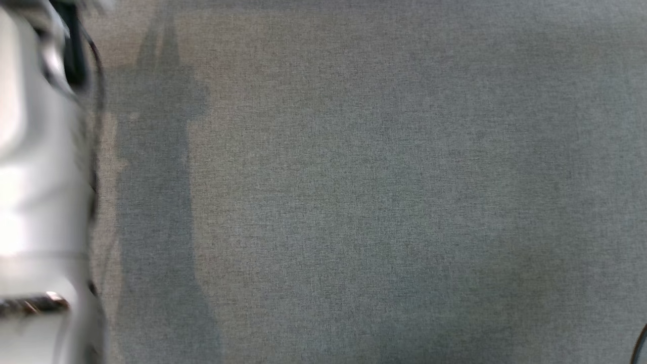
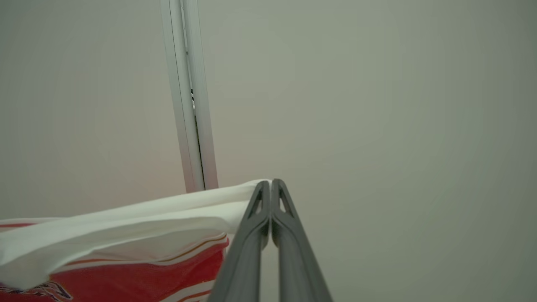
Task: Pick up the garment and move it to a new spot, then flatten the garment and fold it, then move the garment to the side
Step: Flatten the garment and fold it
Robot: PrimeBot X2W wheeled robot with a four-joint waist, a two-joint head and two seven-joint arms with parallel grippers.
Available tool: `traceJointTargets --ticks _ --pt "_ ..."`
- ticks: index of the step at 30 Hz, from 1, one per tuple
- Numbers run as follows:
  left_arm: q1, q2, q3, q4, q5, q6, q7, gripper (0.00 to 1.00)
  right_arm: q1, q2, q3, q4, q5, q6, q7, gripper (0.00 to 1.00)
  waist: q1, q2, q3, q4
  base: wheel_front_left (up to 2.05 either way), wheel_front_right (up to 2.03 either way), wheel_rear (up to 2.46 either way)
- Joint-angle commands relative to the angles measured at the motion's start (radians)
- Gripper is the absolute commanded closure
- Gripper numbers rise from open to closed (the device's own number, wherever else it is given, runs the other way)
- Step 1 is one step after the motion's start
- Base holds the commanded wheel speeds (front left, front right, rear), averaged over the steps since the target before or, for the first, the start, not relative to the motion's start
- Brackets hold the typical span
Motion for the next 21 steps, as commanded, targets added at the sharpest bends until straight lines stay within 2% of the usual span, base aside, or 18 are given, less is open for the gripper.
traceJointTargets --ticks 1,2,3,9,14,21 --pt "0.090 -0.005 0.050 -0.007 -0.027 0.015 0.000 1.00 0.085 -0.011 -0.018 -0.007 0.044 -0.009 0.000 1.00 -0.0001 0.0000 -0.002 0.000 0.00 0.00 0.00" --pt "0.149 -0.018 0.045 -0.002 -0.018 -0.002 -0.001 1.00 0.136 -0.005 -0.014 -0.015 0.066 -0.009 0.000 1.00 -0.0001 0.0000 -0.005 -0.002 0.00 0.00 0.00" --pt "0.196 -0.035 0.079 -0.021 -0.045 0.012 -0.001 1.00 0.180 0.000 -0.014 -0.029 0.084 -0.009 -0.001 1.00 -0.0001 0.0000 -0.010 -0.004 0.00 0.00 0.00" --pt "0.474 -0.088 0.128 -0.054 -0.055 -0.008 -0.001 1.00 0.450 0.050 0.003 -0.076 0.174 -0.009 -0.001 1.00 -0.0001 0.0000 -0.059 -0.020 0.00 0.00 0.00" --pt "0.587 -0.095 0.121 -0.059 -0.073 -0.006 -0.001 1.00 0.581 0.076 0.006 -0.102 0.216 -0.009 -0.001 1.00 -0.0001 0.0000 -0.101 -0.030 0.00 0.00 0.00" --pt "0.730 -0.096 0.072 -0.082 -0.145 0.023 -0.001 1.00 0.766 0.110 -0.005 -0.135 0.216 -0.009 -0.001 1.00 -0.0001 0.0000 -0.187 -0.046 0.00 0.00 0.00"
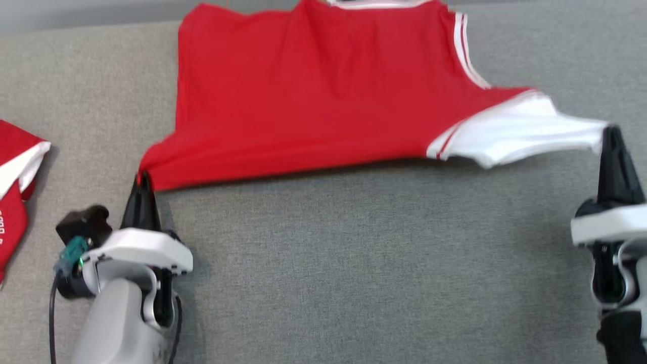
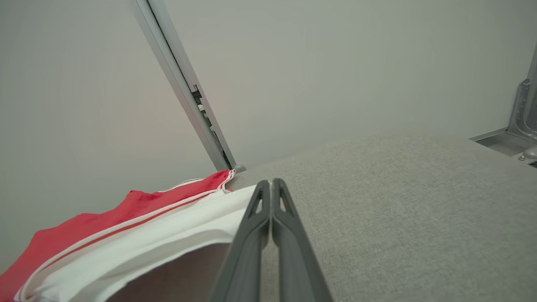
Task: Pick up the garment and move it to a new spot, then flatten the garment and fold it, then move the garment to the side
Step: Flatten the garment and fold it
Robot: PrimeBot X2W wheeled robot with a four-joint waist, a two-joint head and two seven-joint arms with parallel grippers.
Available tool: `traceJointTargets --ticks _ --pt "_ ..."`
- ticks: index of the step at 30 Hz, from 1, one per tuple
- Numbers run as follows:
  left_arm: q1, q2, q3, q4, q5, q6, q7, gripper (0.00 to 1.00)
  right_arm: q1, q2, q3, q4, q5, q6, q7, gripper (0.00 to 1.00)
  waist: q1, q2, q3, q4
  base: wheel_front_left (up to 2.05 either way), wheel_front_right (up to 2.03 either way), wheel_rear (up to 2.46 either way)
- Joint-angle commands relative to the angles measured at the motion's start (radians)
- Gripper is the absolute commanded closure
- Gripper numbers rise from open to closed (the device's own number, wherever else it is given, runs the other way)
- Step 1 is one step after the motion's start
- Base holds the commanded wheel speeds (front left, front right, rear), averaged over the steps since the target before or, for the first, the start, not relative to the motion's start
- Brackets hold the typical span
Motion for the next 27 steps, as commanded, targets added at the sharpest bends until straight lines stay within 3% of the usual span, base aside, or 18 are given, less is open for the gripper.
traceJointTargets --ticks 1,16,27 --pt "0.025 0.018 0.007 -0.003 -0.013 0.015 -0.002 1.00 0.034 -0.006 -0.022 -0.003 -0.005 -0.009 -0.003 1.00 -0.0001 0.0000 -0.034 -0.008 0.00 0.00 0.00" --pt "0.306 0.019 0.001 -0.076 -0.053 0.029 -0.002 1.00 0.318 0.069 -0.079 -0.022 0.018 -0.009 -0.003 1.00 -0.0001 0.0000 -0.255 -0.016 0.00 0.00 0.00" --pt "0.463 0.018 -0.017 -0.138 -0.080 0.040 -0.002 1.00 0.431 0.090 -0.066 -0.050 0.032 -0.009 -0.003 1.00 -0.0001 0.0000 -0.348 -0.019 0.00 0.00 0.00"
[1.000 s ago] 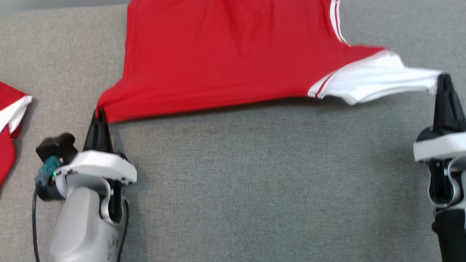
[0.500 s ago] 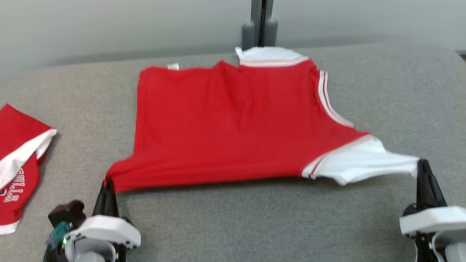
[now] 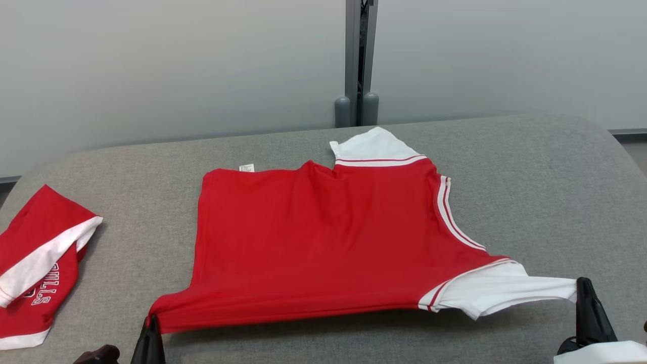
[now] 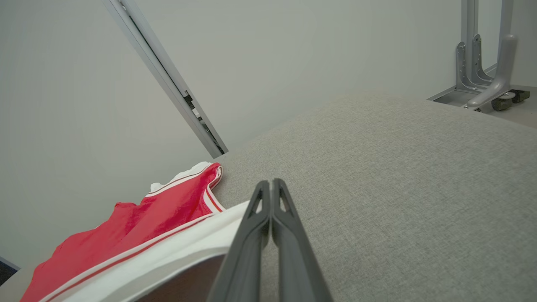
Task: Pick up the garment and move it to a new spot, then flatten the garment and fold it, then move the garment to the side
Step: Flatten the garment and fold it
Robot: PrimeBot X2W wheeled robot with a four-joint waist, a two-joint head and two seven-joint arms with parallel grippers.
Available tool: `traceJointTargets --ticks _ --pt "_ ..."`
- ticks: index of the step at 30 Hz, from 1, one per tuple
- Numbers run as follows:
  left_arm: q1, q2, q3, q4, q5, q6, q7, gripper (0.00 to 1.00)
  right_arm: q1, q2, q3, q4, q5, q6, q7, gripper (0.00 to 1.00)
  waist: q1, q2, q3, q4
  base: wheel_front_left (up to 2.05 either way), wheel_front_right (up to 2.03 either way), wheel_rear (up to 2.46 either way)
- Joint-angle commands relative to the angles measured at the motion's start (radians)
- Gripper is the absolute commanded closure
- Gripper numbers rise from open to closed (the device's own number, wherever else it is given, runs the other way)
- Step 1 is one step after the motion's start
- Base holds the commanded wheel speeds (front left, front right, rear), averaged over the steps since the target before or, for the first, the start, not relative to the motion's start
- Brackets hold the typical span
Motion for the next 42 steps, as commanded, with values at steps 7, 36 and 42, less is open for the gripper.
traceJointTargets --ticks 7,36,42 --pt "0.046 0.017 -0.008 -0.080 0.009 0.012 -0.002 1.00 0.040 -0.011 -0.013 -0.060 0.019 -0.008 -0.003 1.00 0.0000 0.0000 -0.006 0.003 0.00 0.00 0.00" --pt "-0.401 0.013 -0.137 0.106 0.099 -0.006 -0.002 1.00 -0.440 -0.072 0.096 0.185 -0.115 -0.005 -0.002 1.00 0.0000 0.0000 0.268 0.051 0.00 0.00 0.00" --pt "-0.439 0.013 -0.155 0.123 0.087 -0.007 -0.002 0.53 -0.480 -0.073 0.094 0.231 -0.150 -0.005 -0.002 1.00 0.0000 0.0000 0.290 0.055 0.00 0.00 0.00"
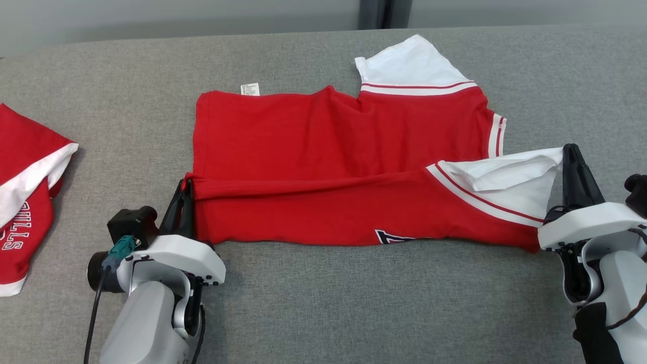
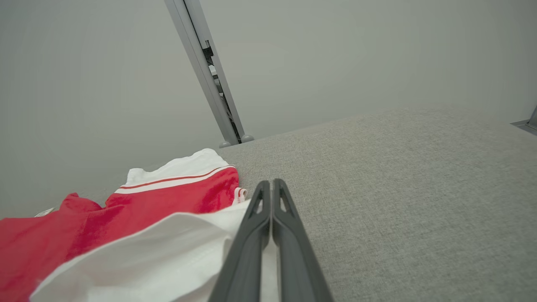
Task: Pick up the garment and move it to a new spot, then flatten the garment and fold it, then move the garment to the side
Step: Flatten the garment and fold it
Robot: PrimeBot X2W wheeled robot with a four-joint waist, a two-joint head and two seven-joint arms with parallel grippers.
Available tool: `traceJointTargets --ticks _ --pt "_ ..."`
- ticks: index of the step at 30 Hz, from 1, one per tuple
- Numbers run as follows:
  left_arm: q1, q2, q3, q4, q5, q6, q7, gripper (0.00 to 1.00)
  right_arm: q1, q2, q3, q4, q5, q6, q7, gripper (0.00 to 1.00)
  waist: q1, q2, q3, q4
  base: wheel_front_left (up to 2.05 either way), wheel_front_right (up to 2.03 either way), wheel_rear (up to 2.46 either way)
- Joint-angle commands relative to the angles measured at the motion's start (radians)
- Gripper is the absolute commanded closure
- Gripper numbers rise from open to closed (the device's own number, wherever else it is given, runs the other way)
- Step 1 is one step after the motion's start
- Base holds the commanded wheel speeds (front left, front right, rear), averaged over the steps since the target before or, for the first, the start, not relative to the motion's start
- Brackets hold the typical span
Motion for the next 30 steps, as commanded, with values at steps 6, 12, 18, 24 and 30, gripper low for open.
traceJointTargets --ticks 6,12,18,24,30 --pt "-0.004 0.006 0.007 -0.029 -0.017 0.016 -0.002 0.00 -0.026 -0.007 -0.025 -0.005 -0.036 0.000 -0.001 0.00 0.0001 0.0000 0.014 0.000 0.00 0.00 0.00" --pt "0.064 0.005 0.005 -0.102 -0.005 0.029 -0.002 0.00 0.049 -0.009 -0.045 -0.092 -0.039 0.000 -0.001 0.00 0.0001 0.0000 0.008 0.004 0.00 0.00 0.00" --pt "0.162 0.006 -0.016 -0.149 -0.039 0.056 -0.002 0.00 0.204 -0.012 -0.007 -0.181 -0.013 0.000 -0.001 0.00 0.0001 0.0000 -0.006 0.008 0.00 0.00 0.00" --pt "0.194 0.006 -0.021 -0.152 -0.056 0.059 -0.002 0.00 0.282 -0.010 0.036 -0.177 0.053 0.000 -0.001 0.00 0.0001 0.0000 -0.010 -0.002 0.00 0.00 0.00" --pt "0.175 0.006 -0.023 -0.150 -0.052 0.056 -0.002 0.00 0.256 -0.025 0.091 -0.077 0.098 0.000 -0.001 0.00 0.0001 0.0000 -0.001 0.004 0.00 0.00 0.00"
